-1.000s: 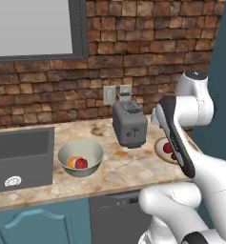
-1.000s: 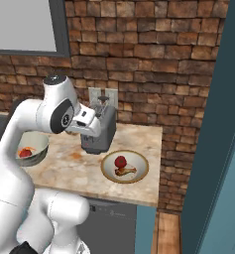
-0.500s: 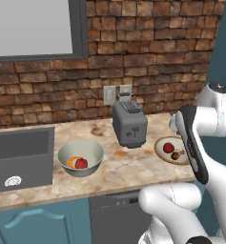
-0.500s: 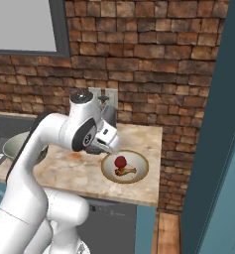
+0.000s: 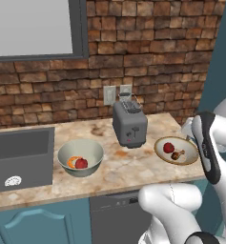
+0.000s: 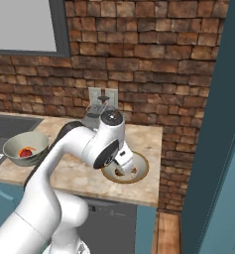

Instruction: Place the bowl containing the chicken drumstick and tomato in the microwave. Close the microwave door and press the start button to microwave the meal.

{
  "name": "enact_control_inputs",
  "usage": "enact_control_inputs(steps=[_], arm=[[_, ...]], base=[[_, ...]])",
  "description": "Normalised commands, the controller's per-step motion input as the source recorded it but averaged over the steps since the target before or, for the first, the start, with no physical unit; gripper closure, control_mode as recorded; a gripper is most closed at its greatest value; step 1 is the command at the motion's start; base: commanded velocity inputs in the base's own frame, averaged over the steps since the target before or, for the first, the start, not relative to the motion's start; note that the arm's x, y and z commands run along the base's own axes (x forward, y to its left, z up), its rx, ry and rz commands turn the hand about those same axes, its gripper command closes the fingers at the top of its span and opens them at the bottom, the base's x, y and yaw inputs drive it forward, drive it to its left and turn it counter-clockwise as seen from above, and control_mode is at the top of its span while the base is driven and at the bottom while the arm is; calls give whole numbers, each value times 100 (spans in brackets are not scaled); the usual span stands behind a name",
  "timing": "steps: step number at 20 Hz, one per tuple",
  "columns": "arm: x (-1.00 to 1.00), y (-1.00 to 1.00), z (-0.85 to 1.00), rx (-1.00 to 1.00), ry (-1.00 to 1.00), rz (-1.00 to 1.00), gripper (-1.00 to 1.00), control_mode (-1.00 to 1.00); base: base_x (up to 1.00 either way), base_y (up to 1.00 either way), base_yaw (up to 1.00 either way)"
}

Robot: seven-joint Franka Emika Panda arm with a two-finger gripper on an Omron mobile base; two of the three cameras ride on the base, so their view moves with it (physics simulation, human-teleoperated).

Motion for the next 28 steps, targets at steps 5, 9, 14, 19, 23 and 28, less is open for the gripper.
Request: enact_control_inputs(steps=[5, 9, 14, 19, 23, 28], arm=[[1, -18, -55, 17, 0, -11, -100, -100], [0, -21, -57, 11, 0, -7, -100, -100], [2, -7, -40, 6, 0, -3, -100, -100], [14, 0, -22, 5, 0, 0, -100, -100], [21, 0, -21, 5, 0, 0, -100, -100], [22, -7, -21, 5, 0, 0, -100, -100]], base=[[0, 0, 0], [0, 0, 0], [0, 0, 0], [0, 0, 0], [0, 0, 0], [0, 0, 0]])
